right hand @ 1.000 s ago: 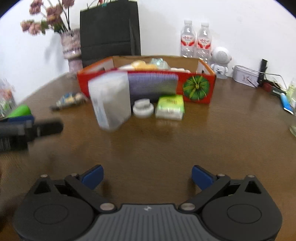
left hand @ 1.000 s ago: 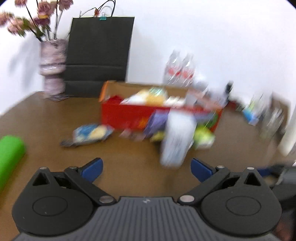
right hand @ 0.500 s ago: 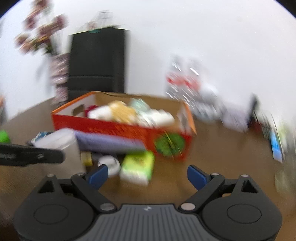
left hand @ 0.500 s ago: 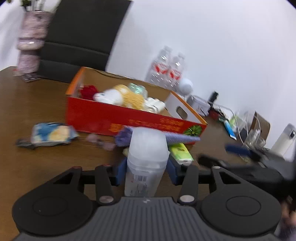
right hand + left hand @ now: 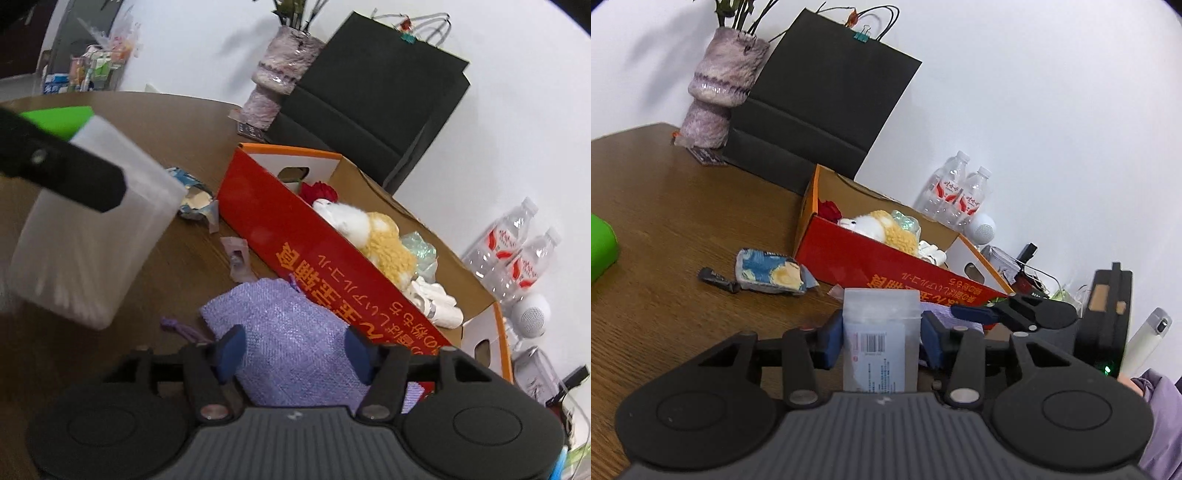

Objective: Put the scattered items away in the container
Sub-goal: 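Grasp the white plastic container with the left gripper while the right gripper grasps the purple cloth, then lower the container and purple cloth into the box and open both grippers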

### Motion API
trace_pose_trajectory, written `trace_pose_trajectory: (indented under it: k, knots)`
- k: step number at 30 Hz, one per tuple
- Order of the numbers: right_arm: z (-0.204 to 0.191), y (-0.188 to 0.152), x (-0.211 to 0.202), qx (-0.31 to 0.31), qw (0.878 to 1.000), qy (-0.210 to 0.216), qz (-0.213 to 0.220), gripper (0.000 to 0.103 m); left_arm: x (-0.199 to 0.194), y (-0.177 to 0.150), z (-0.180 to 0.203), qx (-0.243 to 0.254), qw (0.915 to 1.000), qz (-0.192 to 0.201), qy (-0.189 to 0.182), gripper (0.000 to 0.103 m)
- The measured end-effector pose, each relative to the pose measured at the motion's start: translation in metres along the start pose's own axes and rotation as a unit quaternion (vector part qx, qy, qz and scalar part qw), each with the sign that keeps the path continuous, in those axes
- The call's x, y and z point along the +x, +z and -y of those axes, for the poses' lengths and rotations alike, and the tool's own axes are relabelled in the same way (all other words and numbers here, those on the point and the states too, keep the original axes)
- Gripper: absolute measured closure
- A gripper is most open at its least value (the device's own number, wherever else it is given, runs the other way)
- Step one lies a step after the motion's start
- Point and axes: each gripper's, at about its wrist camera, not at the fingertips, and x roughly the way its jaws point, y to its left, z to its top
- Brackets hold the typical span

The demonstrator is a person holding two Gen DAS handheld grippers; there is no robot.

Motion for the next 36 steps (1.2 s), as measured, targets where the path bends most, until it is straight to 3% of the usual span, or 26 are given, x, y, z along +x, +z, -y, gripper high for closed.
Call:
trace_pose_trajectory:
  k: [2, 4, 5, 7, 8, 9, 12, 14, 17, 20, 22, 24, 26, 28, 31, 32, 33, 34, 35, 36]
  knots:
    - [-0.001, -0.007, -0.008, -0.021, 1.000, 0.008, 0.010, 0.022, -0.003, -0.001, 0.001, 0.006, 1.0000, 0.005, 0.002, 0.059]
    - [-0.003, -0.012, -0.007, -0.031, 0.999, 0.008, 0.002, 0.024, -0.002, -0.001, 0.002, 0.010, 0.9999, 0.005, 0.003, 0.059]
    - [-0.004, -0.013, -0.005, -0.030, 1.000, 0.001, 0.000, 0.030, -0.001, -0.002, 0.003, 0.011, 0.9999, 0.002, 0.001, 0.059]
    - [-0.002, -0.012, 0.002, -0.018, 1.000, -0.009, -0.007, 0.061, 0.000, -0.003, 0.004, 0.014, 0.9999, 0.001, -0.002, 0.059]
    - [0.001, -0.011, 0.004, 0.001, 1.000, -0.016, -0.008, 0.083, -0.001, -0.004, 0.004, 0.016, 0.9999, 0.003, -0.003, 0.059]
    - [0.005, -0.009, 0.001, 0.020, 1.000, -0.018, 0.003, 0.092, -0.002, -0.005, 0.005, 0.020, 0.9998, 0.008, -0.003, 0.059]
    - [0.022, -0.008, -0.024, 0.086, 0.994, -0.017, 0.063, 0.097, -0.006, -0.004, 0.005, 0.021, 0.9994, 0.023, -0.012, 0.059]
    - [0.038, -0.010, -0.041, 0.118, 0.988, -0.040, 0.094, 0.098, -0.010, 0.004, 0.007, 0.024, 0.9990, 0.028, -0.025, 0.059]
    - [0.077, -0.008, -0.071, 0.190, 0.970, -0.055, 0.139, 0.098, -0.012, 0.043, 0.016, 0.040, 0.9980, 0.023, -0.043, 0.059]
    - [0.128, 0.003, -0.082, 0.260, 0.951, -0.062, 0.157, 0.098, 0.008, 0.103, 0.038, 0.086, 0.9961, 0.014, -0.011, 0.059]
    - [0.164, 0.014, -0.069, 0.308, 0.939, -0.060, 0.139, 0.098, 0.042, 0.139, 0.048, 0.108, 0.9942, 0.003, 0.004, 0.059]
    - [0.190, 0.023, -0.046, 0.345, 0.931, -0.057, 0.104, 0.098, 0.088, 0.162, 0.046, 0.082, 0.9957, -0.041, 0.013, 0.059]
    - [0.200, 0.033, -0.019, 0.342, 0.934, -0.073, 0.071, 0.098, 0.134, 0.172, 0.038, 0.040, 0.9942, -0.100, 0.004, 0.060]
    - [0.196, 0.042, 0.011, 0.312, 0.944, -0.107, 0.026, 0.098, 0.167, 0.169, 0.032, 0.014, 0.9907, -0.134, -0.019, 0.060]
    - [0.187, 0.044, 0.055, 0.288, 0.947, -0.136, -0.045, 0.097, 0.205, 0.155, 0.030, 0.033, 0.9829, -0.181, 0.010, 0.059]
    - [0.185, 0.044, 0.069, 0.288, 0.947, -0.127, -0.069, 0.092, 0.215, 0.150, 0.029, 0.045, 0.9787, -0.198, 0.031, 0.058]
    - [0.182, 0.043, 0.081, 0.293, 0.946, -0.110, -0.088, 0.080, 0.221, 0.145, 0.027, 0.059, 0.9751, -0.205, 0.060, 0.054]
    - [0.181, 0.041, 0.092, 0.298, 0.945, -0.084, -0.106, 0.072, 0.226, 0.142, 0.025, 0.076, 0.9718, -0.205, 0.088, 0.038]
    - [0.178, 0.039, 0.103, 0.303, 0.944, -0.052, -0.121, 0.052, 0.228, 0.140, 0.024, 0.090, 0.9687, -0.201, 0.115, 0.024]
    - [0.179, 0.036, 0.108, 0.311, 0.941, -0.027, -0.129, 0.044, 0.227, 0.141, 0.022, 0.095, 0.9685, -0.192, 0.126, 0.021]
